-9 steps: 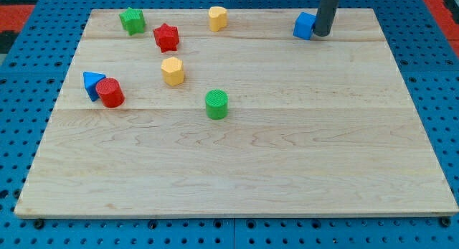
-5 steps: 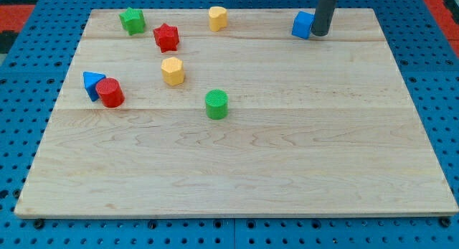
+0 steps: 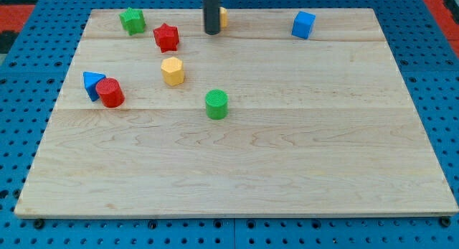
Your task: Slide the yellow hexagon towards the center right
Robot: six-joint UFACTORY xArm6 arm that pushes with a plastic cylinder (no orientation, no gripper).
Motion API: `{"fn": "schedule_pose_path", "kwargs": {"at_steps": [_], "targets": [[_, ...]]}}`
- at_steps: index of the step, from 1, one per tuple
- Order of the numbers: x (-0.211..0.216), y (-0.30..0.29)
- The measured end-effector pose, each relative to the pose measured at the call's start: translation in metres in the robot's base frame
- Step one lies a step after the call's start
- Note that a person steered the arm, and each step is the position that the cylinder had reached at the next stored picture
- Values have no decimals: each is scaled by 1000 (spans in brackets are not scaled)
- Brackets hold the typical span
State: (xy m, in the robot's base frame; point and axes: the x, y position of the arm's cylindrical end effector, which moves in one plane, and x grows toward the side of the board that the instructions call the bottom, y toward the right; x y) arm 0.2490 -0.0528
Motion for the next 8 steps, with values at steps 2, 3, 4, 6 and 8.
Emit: {"fn": "schedule_pose_path", "kwargs": {"at_steps": [2, 3, 4, 6, 8], "targets": [[-1, -6], [-1, -6], [-2, -6], [-30, -7], [57, -13]]}}
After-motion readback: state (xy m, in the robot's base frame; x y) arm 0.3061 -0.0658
